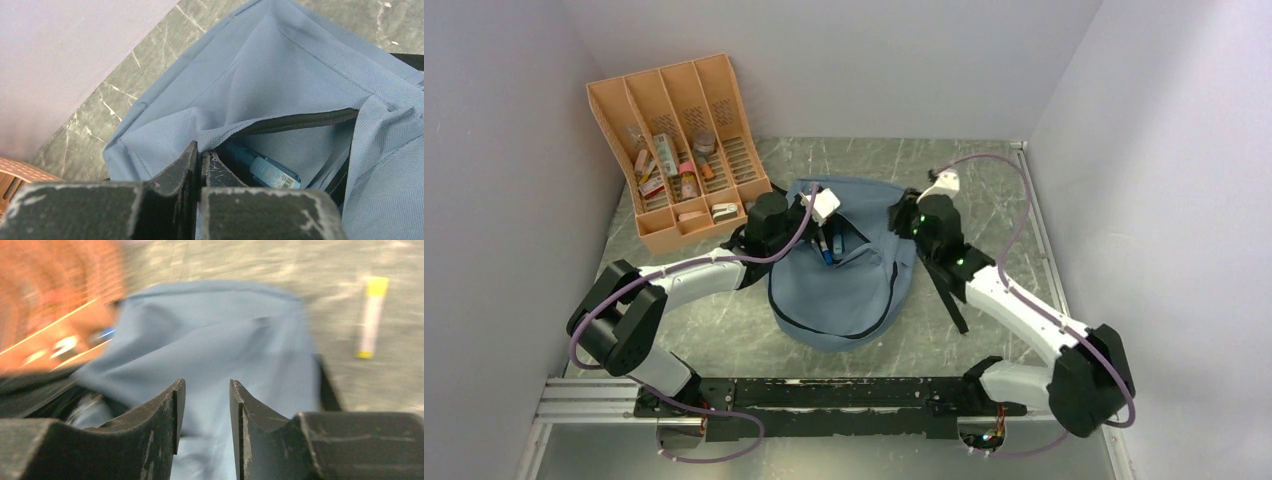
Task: Pack the student bag
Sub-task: Pick up the stationery from the center of the board.
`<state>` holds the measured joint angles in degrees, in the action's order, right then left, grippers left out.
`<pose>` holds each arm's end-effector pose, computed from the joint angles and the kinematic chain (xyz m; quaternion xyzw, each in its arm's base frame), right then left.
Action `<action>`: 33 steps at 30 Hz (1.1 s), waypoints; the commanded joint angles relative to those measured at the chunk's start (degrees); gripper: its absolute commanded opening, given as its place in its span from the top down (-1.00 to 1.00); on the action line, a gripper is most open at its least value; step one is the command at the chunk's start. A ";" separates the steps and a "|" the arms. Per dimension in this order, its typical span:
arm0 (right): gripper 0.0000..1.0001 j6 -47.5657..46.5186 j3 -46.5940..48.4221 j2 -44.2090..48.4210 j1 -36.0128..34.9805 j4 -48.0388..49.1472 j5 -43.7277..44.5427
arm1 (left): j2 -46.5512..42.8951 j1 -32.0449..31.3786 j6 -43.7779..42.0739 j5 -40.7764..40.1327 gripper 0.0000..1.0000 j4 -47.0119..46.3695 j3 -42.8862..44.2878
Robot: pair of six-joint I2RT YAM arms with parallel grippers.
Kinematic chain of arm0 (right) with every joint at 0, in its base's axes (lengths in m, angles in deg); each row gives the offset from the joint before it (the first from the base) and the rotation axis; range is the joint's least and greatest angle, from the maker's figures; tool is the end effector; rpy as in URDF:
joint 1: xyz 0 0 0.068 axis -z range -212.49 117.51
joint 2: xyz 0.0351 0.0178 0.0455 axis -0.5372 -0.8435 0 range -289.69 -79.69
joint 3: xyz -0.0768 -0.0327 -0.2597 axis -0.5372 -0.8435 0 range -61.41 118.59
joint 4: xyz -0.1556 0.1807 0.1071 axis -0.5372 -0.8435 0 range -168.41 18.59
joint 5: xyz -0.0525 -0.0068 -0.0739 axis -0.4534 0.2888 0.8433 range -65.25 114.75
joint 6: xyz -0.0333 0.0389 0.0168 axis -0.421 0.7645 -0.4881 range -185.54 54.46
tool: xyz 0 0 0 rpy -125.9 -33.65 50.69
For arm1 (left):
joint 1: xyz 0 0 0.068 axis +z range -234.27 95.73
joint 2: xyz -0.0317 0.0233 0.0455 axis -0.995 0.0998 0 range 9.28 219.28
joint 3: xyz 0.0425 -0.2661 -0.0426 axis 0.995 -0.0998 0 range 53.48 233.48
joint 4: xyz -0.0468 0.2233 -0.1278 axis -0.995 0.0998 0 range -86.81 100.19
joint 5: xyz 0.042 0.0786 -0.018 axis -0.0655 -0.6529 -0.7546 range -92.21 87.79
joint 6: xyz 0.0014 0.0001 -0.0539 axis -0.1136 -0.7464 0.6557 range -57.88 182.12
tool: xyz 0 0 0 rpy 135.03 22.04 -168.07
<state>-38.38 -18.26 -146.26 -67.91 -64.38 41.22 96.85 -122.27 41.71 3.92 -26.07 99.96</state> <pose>0.2238 0.1467 0.2829 0.0285 0.7966 0.2100 0.5662 0.2655 -0.2123 0.2390 0.4076 0.6601 -0.1373 0.6158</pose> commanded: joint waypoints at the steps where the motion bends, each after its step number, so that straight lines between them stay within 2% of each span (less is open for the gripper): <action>1: 0.16 2.00 3.56 -6.14 12.09 -10.69 6.80 | -1.28 -0.52 -0.84 -0.42 0.90 -1.33 1.60; 5: 0.13 -1.06 7.25 -13.72 18.13 -11.58 3.83 | -1.50 -1.04 -1.29 -0.96 0.90 -1.47 1.38; 10: 0.09 -4.34 14.93 -24.31 21.48 -14.37 4.43 | -1.91 -1.69 -1.61 -1.38 0.90 -1.68 1.08; 14: 0.09 -5.92 18.28 -29.93 24.31 -12.81 4.34 | -2.46 -2.20 -1.84 -1.92 0.90 -1.64 0.99; 20: 0.14 -9.16 25.25 -39.85 26.67 -14.07 0.09 | -2.75 -2.57 -2.42 -2.74 0.90 -1.68 0.81; 24: 0.22 -10.28 28.05 -44.19 26.81 -14.19 -2.77 | -2.84 -2.64 -2.68 -3.05 0.90 -1.76 0.64; 33: 0.33 -11.88 31.51 -49.27 27.15 -15.87 -1.70 | -2.93 -2.95 -3.05 -3.10 0.90 -1.77 0.52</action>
<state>-48.63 10.81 -194.10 -41.20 -79.33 39.23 96.17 -124.57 39.35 0.95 -25.72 99.93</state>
